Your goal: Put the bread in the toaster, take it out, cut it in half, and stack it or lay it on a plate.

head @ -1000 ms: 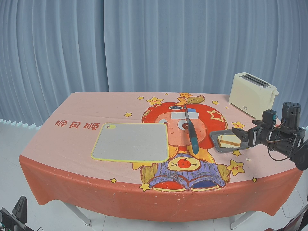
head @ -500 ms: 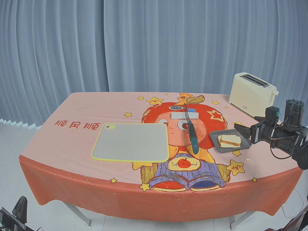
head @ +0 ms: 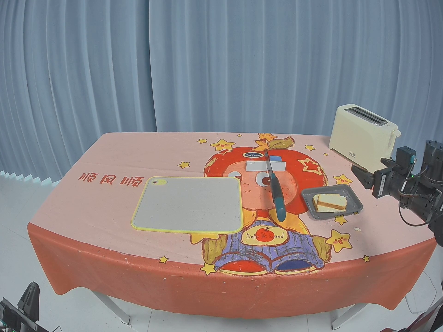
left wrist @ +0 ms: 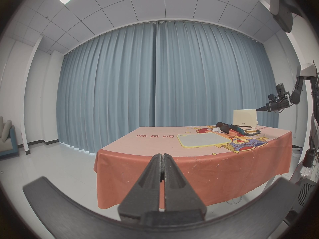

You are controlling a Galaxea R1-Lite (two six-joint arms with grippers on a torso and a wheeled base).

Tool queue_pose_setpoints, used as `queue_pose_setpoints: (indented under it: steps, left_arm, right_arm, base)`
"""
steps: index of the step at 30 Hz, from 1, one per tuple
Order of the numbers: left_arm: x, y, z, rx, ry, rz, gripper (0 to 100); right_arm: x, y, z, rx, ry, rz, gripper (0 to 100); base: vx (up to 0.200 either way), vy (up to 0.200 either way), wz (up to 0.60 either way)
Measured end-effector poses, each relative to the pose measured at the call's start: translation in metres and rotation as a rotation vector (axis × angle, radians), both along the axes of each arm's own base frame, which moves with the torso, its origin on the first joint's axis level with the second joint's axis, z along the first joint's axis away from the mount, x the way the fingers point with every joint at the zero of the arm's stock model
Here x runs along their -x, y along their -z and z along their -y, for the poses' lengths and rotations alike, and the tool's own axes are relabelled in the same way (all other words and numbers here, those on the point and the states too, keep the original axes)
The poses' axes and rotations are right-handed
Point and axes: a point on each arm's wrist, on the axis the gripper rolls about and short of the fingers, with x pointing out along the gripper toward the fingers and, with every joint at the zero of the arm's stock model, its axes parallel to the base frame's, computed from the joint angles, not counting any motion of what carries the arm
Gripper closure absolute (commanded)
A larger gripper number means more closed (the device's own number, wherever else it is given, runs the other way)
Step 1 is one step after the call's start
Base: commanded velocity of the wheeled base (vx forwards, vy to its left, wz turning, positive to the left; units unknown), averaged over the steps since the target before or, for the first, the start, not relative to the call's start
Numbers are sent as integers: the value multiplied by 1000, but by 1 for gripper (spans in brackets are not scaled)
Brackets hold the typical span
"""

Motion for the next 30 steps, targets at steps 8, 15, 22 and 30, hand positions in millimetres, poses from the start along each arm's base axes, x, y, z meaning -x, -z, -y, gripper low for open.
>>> queue_pose_setpoints:
  steps: [8, 15, 22, 30]
  left_arm:
    - [0, 0, 0, 0, -1, 0, 100]
    - [0, 0, 0, 0, 0, 0, 100]
    - [0, 0, 0, 0, 0, 0, 100]
    - [0, 0, 0, 0, -1, 0, 100]
  right_arm:
    - [21, -11, 20, -16, 119, 171, 0]
    - [45, -4, 28, -97, 164, 199, 0]
    - [81, 0, 35, -119, 188, 227, 0]
    - [127, 11, 40, -121, 210, 240, 0]
  base:
    - [0, 0, 0]
    - [0, 0, 0]
    - [0, 0, 0]
    - [0, 0, 0]
